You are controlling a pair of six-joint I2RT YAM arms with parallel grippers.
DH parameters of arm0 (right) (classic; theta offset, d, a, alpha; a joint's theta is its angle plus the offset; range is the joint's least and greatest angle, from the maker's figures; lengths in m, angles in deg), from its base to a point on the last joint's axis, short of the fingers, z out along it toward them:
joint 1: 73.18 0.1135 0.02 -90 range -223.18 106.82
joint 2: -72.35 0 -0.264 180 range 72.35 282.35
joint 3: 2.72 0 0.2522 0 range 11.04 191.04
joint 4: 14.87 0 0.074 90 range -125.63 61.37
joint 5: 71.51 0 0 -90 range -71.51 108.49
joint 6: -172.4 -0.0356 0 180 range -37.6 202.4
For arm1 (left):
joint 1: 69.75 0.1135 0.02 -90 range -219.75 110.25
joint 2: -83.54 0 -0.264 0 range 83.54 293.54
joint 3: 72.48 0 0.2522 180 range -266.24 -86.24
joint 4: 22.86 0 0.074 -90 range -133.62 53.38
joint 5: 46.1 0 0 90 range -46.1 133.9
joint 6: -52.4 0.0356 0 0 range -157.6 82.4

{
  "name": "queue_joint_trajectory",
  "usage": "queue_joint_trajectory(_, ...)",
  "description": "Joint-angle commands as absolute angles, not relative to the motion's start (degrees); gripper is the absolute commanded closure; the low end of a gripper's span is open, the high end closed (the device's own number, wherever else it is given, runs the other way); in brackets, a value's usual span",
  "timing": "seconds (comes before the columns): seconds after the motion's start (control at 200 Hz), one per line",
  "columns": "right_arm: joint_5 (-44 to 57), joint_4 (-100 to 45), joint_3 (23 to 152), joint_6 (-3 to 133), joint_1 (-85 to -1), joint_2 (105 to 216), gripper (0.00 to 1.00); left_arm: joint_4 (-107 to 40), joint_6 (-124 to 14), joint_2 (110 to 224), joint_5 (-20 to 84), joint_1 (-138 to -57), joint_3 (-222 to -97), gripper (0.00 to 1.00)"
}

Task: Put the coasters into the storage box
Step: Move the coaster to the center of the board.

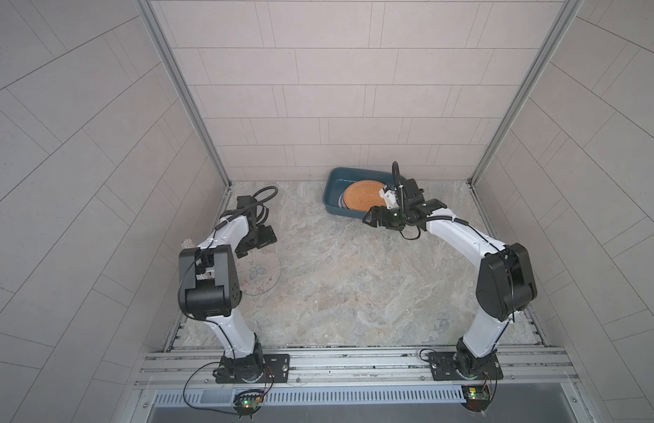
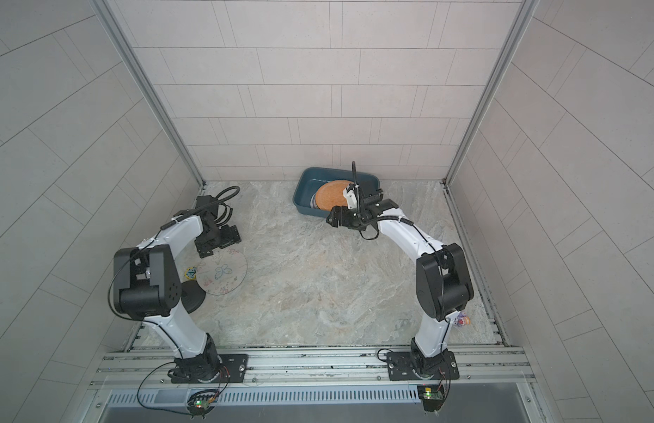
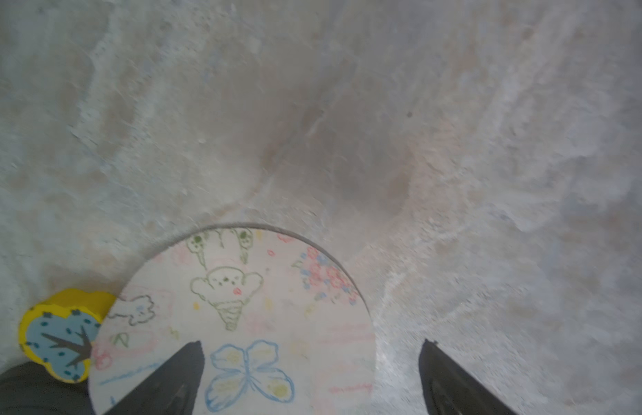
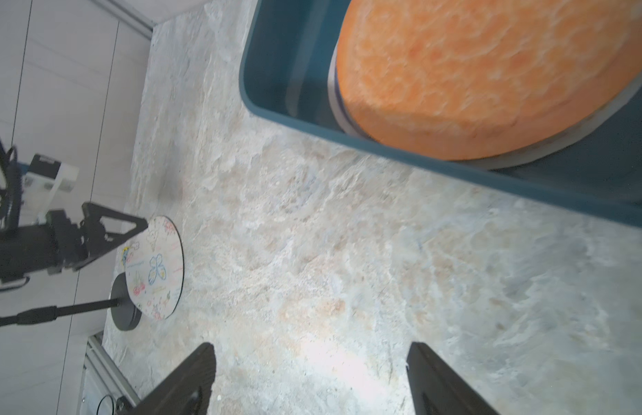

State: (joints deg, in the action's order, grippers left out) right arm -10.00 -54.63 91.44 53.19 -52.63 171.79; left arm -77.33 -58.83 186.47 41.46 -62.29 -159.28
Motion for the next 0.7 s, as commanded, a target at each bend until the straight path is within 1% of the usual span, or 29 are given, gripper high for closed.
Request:
queue_joint_trajectory(0.0, -11.00, -52.71, 88.75, 52.62, -51.58, 168.12, 0.13, -80.28, -59.21, 189.86, 45.82, -61.01, -162.82, 0.07)
queue_joint_trajectory(0.14, -11.24, -52.43, 86.05, 52.24, -50.95, 165.98, 0.13, -79.24, -60.28, 193.24, 46.54, -58.90, -165.80, 0.19)
queue_joint_trajectory(0.265, -11.13, -53.04, 85.40, 52.60, -50.86, 164.56, 0.13, -78.67, -60.97, 196.58, 45.93, -56.79, -168.26, 0.26)
queue_joint_trajectory(0.505, -10.69, -54.10, 85.22, 52.76, -50.77, 162.98, 0.12, -78.28, -61.72, 202.36, 43.92, -54.21, -171.84, 0.29)
queue_joint_trajectory(0.695, -10.50, -55.04, 85.15, 53.05, -50.77, 162.35, 0.12, -78.67, -62.14, 204.46, 42.30, -53.83, -172.45, 0.32)
